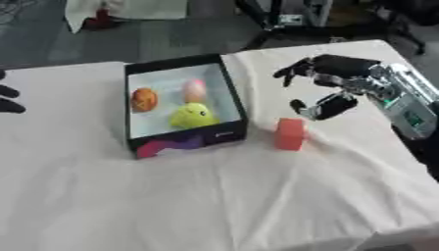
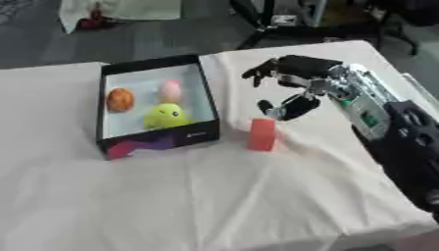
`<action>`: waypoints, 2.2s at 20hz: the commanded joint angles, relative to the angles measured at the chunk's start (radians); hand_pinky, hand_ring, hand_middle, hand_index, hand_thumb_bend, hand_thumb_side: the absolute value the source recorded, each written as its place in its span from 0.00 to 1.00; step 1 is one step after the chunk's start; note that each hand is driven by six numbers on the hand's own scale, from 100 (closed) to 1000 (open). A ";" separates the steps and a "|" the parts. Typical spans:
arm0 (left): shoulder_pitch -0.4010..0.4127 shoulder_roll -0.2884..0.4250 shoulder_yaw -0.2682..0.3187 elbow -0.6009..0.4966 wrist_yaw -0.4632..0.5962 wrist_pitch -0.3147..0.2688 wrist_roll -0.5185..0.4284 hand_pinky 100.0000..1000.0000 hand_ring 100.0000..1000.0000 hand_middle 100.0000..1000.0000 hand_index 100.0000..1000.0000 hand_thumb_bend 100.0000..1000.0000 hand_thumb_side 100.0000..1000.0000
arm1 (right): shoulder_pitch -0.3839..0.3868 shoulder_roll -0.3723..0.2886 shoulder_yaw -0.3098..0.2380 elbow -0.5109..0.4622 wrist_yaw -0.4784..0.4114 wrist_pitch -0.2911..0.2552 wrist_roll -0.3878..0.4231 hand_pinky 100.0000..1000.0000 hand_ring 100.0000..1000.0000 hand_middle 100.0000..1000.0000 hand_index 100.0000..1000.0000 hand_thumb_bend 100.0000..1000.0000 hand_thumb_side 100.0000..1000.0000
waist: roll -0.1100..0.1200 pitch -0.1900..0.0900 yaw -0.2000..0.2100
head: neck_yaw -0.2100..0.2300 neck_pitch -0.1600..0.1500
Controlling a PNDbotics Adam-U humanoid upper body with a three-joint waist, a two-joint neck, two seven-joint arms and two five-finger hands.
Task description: Pick up objects on the table and place them in the box.
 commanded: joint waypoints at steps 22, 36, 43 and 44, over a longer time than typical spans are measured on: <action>-0.012 0.021 0.004 -0.017 0.003 -0.001 -0.005 0.61 0.47 0.51 0.78 0.00 0.86 | 0.002 0.038 0.013 0.202 0.283 -0.086 0.034 0.84 0.82 0.73 0.98 0.00 0.31 | -0.001 -0.006 0.004 | -0.007 -0.002; -0.011 0.024 0.004 -0.020 0.001 -0.002 -0.004 0.61 0.47 0.51 0.78 0.00 0.86 | -0.175 -0.029 -0.053 0.093 -0.029 -0.001 -0.078 0.82 0.67 0.40 0.91 0.00 0.24 | -0.007 -0.011 0.012 | -0.008 -0.002; -0.024 0.005 -0.013 -0.025 0.008 -0.006 -0.020 0.61 0.47 0.51 0.78 0.00 0.86 | -0.343 0.093 0.000 0.307 -0.055 -0.029 -0.017 0.82 0.66 0.40 0.90 0.00 0.13 | -0.002 -0.002 0.052 | -0.042 -0.002; -0.027 0.001 -0.015 -0.026 0.010 -0.007 -0.022 0.61 0.47 0.51 0.78 0.00 0.86 | -0.356 0.114 0.003 0.338 -0.034 -0.039 -0.012 0.82 0.66 0.42 0.90 0.00 0.14 | -0.001 -0.001 0.059 | -0.049 -0.002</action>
